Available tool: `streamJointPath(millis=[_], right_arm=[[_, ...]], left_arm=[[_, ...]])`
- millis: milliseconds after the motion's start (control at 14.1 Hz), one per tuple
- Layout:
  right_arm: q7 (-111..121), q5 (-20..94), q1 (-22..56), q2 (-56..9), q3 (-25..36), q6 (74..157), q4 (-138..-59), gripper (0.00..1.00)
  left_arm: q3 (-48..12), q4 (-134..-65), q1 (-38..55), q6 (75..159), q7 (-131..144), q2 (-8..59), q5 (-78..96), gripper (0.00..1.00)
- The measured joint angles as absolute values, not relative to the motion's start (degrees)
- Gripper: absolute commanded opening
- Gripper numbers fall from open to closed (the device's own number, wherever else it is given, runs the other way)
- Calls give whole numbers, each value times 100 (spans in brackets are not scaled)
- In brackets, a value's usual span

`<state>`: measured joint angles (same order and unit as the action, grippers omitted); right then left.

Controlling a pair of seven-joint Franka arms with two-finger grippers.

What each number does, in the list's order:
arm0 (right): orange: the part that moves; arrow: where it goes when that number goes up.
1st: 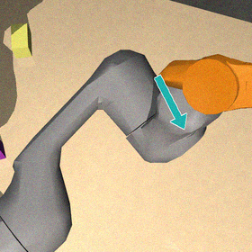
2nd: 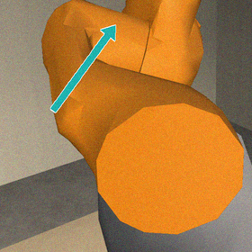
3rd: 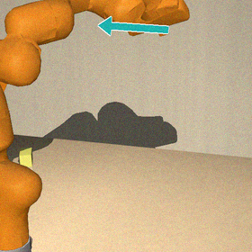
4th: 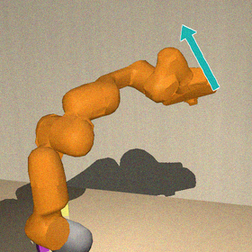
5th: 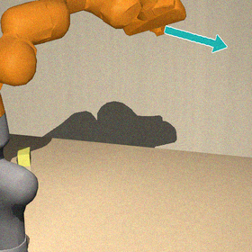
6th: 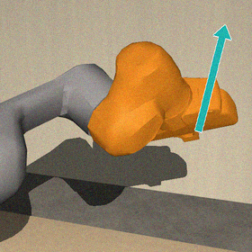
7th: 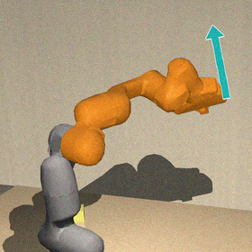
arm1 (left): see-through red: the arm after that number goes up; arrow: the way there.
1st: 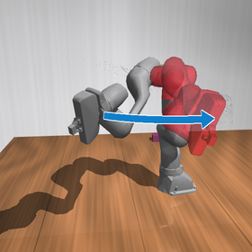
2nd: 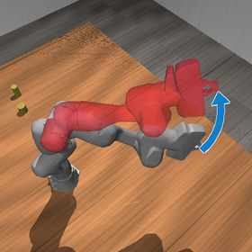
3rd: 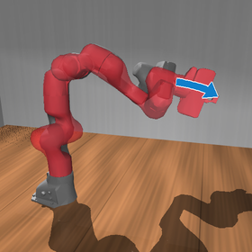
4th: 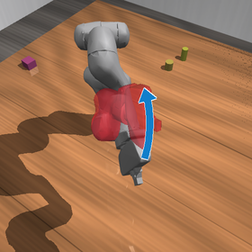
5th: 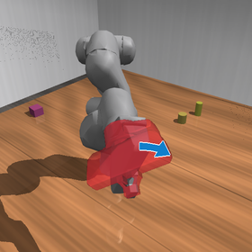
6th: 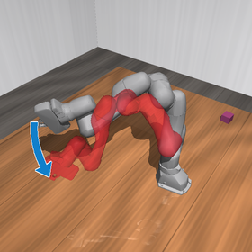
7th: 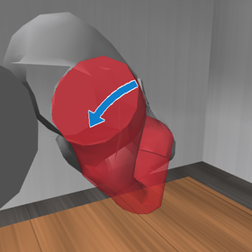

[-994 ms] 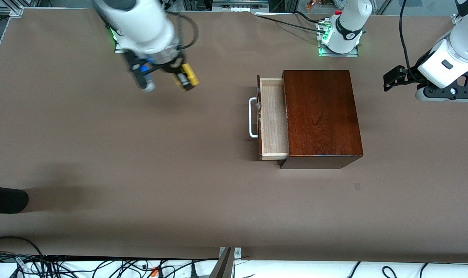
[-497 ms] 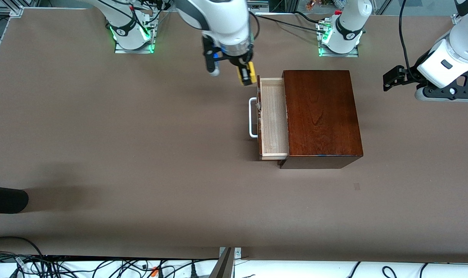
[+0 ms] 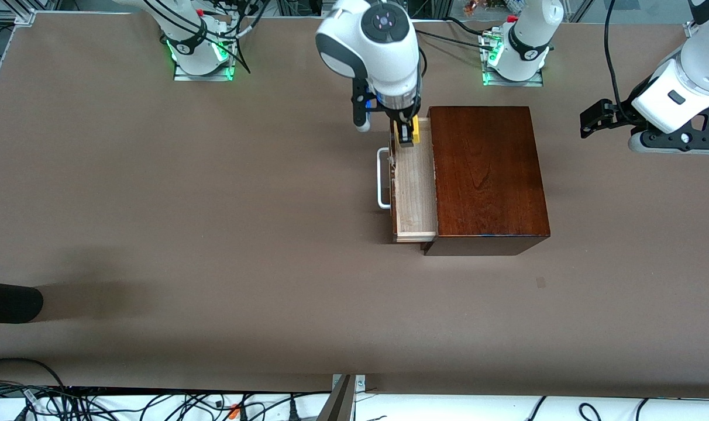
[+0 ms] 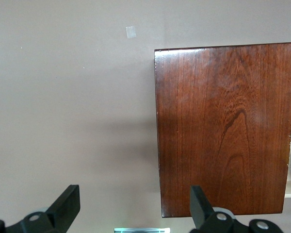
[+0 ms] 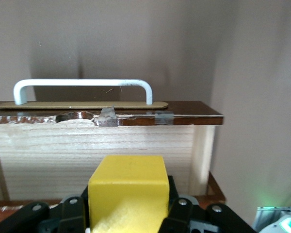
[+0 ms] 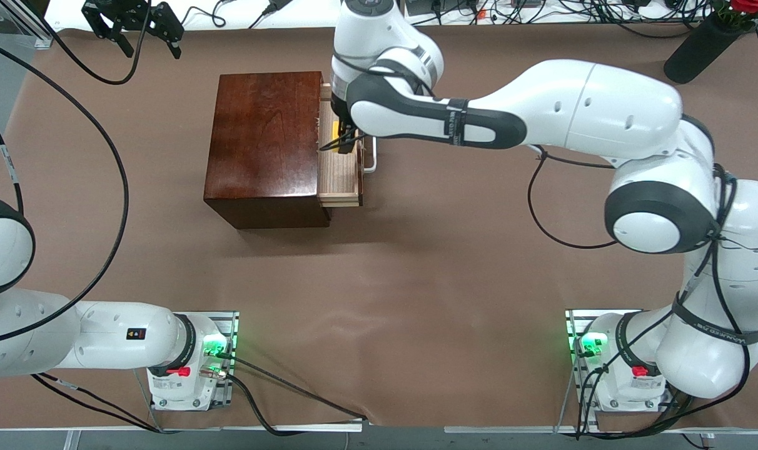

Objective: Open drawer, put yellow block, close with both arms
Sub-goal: 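Lower the cube into the open drawer and open the right gripper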

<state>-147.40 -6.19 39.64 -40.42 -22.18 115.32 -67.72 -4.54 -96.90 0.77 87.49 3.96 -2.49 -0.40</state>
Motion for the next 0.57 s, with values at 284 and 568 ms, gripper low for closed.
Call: streamJointPath(millis=[284, 568], right_arm=[[-14952, -636, 4317, -4360, -1738, 11865, -6748, 0], [-15044, -706, 4387, -4639, -1646, 12086, -6739, 0]], left_arm=[[-455, -9690, 77, 8749, 396, -249, -40, 100], [-456, -9689, 77, 8746, 396, -249, -40, 100]])
